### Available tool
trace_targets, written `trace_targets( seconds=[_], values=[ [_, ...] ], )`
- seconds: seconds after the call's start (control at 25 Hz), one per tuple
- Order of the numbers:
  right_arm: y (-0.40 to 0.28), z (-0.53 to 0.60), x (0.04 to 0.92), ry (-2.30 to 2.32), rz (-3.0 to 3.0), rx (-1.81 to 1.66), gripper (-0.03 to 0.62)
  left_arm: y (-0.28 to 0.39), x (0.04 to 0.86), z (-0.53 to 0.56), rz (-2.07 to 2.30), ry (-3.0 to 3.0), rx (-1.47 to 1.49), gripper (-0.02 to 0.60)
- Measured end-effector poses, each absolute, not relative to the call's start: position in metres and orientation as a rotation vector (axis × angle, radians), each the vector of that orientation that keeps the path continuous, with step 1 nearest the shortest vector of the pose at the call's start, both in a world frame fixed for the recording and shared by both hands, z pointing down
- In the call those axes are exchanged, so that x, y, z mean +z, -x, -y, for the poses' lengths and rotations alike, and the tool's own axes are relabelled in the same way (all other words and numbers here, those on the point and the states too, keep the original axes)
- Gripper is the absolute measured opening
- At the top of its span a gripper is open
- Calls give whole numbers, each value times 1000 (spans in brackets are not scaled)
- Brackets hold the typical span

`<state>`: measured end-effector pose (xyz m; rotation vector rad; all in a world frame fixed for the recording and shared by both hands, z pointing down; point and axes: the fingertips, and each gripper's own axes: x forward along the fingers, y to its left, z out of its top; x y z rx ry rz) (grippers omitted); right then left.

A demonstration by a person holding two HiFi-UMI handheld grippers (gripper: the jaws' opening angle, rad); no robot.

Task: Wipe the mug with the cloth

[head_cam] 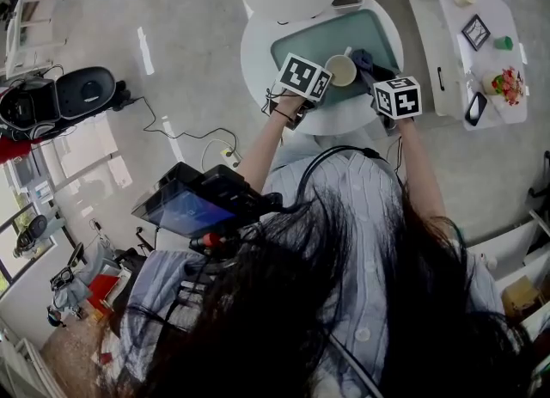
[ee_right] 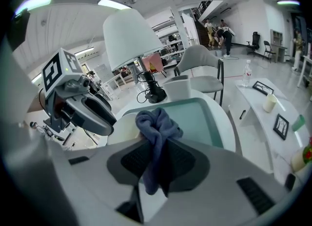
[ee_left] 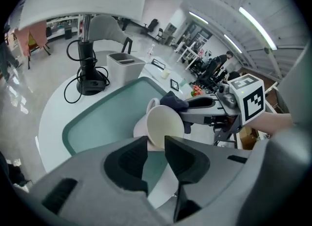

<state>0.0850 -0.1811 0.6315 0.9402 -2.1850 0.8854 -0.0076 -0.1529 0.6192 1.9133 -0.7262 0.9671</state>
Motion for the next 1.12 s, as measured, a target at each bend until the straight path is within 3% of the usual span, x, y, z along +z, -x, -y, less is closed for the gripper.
trace_targets(
  seconds=[0.56, 1.12],
  values=[
    [-92, 175, 634, -936, 2166, 901, 107, 10, 620, 170, 316, -2100, 1392, 109],
    [-103, 196, 619, -973, 2202, 828, 107, 8, 622, 178, 232, -2192, 1543, 103]
  ],
)
